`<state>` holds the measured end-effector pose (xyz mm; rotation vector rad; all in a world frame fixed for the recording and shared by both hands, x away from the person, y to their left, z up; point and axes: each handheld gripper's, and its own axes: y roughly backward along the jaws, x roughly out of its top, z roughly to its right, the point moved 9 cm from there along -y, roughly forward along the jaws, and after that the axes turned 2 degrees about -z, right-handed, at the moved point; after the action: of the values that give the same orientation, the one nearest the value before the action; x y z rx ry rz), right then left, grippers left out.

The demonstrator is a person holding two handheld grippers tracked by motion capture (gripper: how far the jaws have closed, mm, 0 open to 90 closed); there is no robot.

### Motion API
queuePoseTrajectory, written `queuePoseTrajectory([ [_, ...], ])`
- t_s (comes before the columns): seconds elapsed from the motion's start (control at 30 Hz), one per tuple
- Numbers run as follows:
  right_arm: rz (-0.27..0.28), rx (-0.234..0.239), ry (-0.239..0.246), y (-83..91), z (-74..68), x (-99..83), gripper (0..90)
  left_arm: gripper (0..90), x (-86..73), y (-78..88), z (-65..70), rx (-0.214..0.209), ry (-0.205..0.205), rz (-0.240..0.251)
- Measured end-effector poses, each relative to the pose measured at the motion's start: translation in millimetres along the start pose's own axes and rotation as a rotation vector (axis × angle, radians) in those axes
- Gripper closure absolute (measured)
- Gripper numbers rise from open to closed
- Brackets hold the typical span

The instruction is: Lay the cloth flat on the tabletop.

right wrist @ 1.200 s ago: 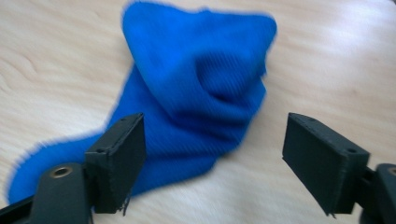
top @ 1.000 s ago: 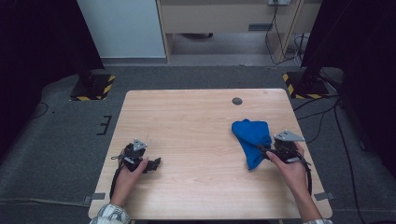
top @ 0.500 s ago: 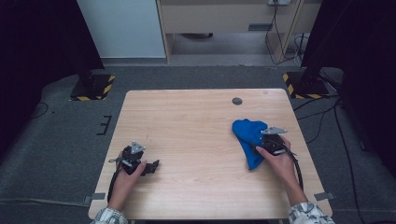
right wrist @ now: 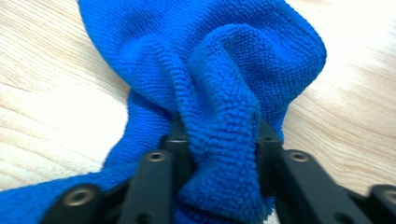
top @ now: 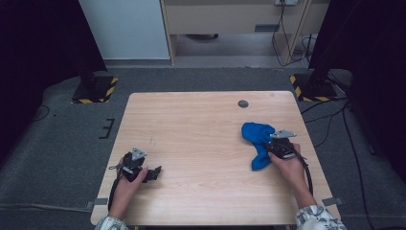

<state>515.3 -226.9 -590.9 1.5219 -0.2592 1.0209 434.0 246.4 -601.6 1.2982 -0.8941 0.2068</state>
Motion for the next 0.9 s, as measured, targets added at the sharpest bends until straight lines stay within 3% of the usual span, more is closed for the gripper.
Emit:
queuePoseTrajectory([
  [0.27,0.069,0.076,-0.03,7.8,-16.3,12.9,75.3,0.0,0.0,0.0,0.0,0.0,0.0,0.0],
  [0.3,0.105,0.107,-0.019,13.7,-28.6,22.0,75.5,0.0,0.0,0.1,-0.1,0.0,0.001,-0.001],
  [0.53,0.184,0.199,-0.011,31.5,-62.5,42.2,75.5,0.0,-0.2,0.4,-0.5,0.006,0.005,0.0],
  [0.7,0.19,0.274,0.001,35.5,-89.3,47.7,75.3,0.7,0.1,1.0,-0.3,0.013,0.007,0.008],
  [0.9,0.177,0.335,0.06,32.7,-124.4,50.7,75.0,2.8,1.4,0.8,2.7,0.01,0.004,0.011],
])
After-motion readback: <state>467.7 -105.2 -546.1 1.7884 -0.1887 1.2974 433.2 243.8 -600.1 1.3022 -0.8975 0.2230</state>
